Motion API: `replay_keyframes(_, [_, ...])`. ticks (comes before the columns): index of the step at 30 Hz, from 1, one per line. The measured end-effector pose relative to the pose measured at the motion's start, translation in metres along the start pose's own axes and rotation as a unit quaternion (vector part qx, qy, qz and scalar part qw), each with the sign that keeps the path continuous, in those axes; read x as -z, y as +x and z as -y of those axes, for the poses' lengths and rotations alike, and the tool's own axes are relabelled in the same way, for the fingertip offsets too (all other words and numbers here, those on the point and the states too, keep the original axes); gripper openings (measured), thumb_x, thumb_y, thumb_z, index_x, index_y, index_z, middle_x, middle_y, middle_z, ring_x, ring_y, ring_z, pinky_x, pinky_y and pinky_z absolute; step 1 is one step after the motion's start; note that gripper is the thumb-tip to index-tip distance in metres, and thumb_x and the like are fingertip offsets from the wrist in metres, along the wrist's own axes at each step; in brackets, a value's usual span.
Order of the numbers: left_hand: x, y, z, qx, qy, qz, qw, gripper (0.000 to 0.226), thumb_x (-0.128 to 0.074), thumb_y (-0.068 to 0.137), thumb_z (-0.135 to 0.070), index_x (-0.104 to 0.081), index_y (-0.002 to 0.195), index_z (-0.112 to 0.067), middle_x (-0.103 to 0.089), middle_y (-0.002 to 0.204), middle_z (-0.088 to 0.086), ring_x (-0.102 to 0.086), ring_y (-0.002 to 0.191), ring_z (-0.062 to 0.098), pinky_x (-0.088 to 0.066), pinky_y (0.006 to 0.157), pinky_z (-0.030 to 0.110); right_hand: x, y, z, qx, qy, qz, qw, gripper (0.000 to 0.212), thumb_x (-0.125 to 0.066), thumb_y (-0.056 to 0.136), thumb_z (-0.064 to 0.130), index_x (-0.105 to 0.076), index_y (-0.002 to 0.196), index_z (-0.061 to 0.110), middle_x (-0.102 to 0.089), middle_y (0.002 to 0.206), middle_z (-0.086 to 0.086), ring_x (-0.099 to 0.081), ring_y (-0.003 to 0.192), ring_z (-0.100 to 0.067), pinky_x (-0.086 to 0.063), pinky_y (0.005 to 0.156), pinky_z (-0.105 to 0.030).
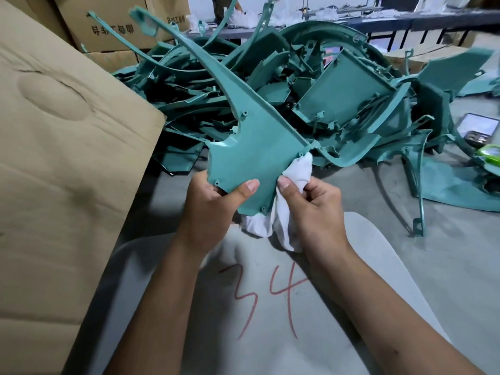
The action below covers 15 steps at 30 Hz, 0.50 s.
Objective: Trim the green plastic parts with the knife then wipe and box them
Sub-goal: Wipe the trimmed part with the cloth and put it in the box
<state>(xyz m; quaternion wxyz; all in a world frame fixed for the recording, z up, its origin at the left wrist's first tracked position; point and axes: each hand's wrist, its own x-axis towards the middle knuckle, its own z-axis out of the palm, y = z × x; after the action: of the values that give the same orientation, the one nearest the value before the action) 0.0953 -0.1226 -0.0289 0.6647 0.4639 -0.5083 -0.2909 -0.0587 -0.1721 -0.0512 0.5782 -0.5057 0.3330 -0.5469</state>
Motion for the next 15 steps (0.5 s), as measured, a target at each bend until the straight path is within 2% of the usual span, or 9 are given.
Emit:
replay_keyframes(1, [0.003,0.000,-0.001,0.011,0.002,0.014,1.000,0.031,-0.074,0.086,-0.003,-0.081,0.099,-0.030,-0.079,0.105,-0.004,-0.076,0.098,0.016,-0.059,0.079,0.023,0.001,0.002,0.002,0.001,0.006,-0.013,1.000,0.024,-0.070,0.099,0.014,-0.069,0.079,0.001,-0.064,0.067,-0.025,-0.054,0.060,-0.018,-0.044,0.059,-0.027])
replay_keyframes(3, [0.010,0.001,-0.002,0.037,-0.003,0.034,0.999,0.030,-0.075,0.083,-0.006,-0.081,0.098,-0.031,-0.079,0.105,-0.002,-0.076,0.099,0.017,-0.060,0.079,0.025,0.005,0.007,0.002,0.011,0.006,-0.033,0.999,0.038,-0.070,0.099,0.014,-0.062,0.062,0.016,-0.048,0.049,0.000,-0.040,0.043,-0.009,-0.035,0.045,-0.016])
replay_keyframes(5, [0.015,0.001,-0.001,0.062,-0.003,0.052,0.997,0.029,-0.075,0.081,-0.008,-0.081,0.098,-0.031,-0.080,0.104,0.000,-0.076,0.099,0.020,-0.061,0.081,0.030,0.009,0.010,0.002,0.018,-0.002,-0.033,0.999,0.049,-0.069,0.100,0.011,-0.061,0.052,0.022,-0.043,0.046,0.013,-0.035,0.037,-0.003,-0.031,0.039,-0.013])
replay_keyframes(7, [0.021,0.001,-0.001,0.081,0.003,0.063,0.995,0.028,-0.075,0.080,-0.008,-0.081,0.099,-0.029,-0.079,0.105,0.003,-0.076,0.099,0.023,-0.062,0.082,0.037,0.008,0.009,0.001,0.020,-0.009,-0.028,0.999,0.044,-0.069,0.099,0.010,-0.068,0.058,0.024,-0.053,0.049,0.013,-0.045,0.041,-0.003,-0.039,0.042,-0.014])
replay_keyframes(9, [0.026,0.000,0.000,0.098,-0.009,0.063,0.993,0.027,-0.075,0.080,-0.008,-0.080,0.100,-0.024,-0.079,0.105,0.006,-0.076,0.099,0.026,-0.063,0.079,0.041,0.006,0.008,-0.001,0.040,-0.015,-0.017,0.999,0.023,-0.070,0.098,0.007,-0.076,0.080,0.019,-0.073,0.070,0.004,-0.064,0.061,-0.011,-0.054,0.060,-0.025])
replay_keyframes(11, [0.031,-0.001,0.000,0.101,-0.024,0.060,0.993,0.027,-0.075,0.080,-0.005,-0.077,0.104,-0.018,-0.079,0.107,0.007,-0.076,0.100,0.027,-0.063,0.075,0.039,0.005,0.009,-0.004,0.069,-0.037,-0.009,0.997,0.013,-0.070,0.098,0.007,-0.077,0.094,0.016,-0.079,0.087,0.001,-0.070,0.077,-0.014,-0.057,0.072,-0.031])
replay_keyframes(13, [0.035,-0.001,-0.001,0.100,-0.028,0.057,0.993,0.030,-0.074,0.081,-0.002,-0.074,0.108,-0.015,-0.078,0.108,0.007,-0.076,0.100,0.026,-0.063,0.073,0.038,0.005,0.007,-0.005,0.084,-0.061,0.001,0.995,0.011,-0.069,0.099,0.011,-0.078,0.097,0.017,-0.080,0.092,0.001,-0.071,0.081,-0.013,-0.057,0.071,-0.029])
replay_keyframes(15, [0.041,-0.002,-0.003,0.102,-0.027,0.056,0.993,0.031,-0.075,0.080,0.001,-0.075,0.107,-0.014,-0.079,0.107,0.007,-0.076,0.097,0.023,-0.062,0.071,0.034,0.005,0.004,-0.004,0.048,-0.052,-0.006,0.997,0.013,-0.067,0.102,0.019,-0.078,0.095,0.016,-0.080,0.090,-0.003,-0.072,0.077,-0.016,-0.056,0.064,-0.029])
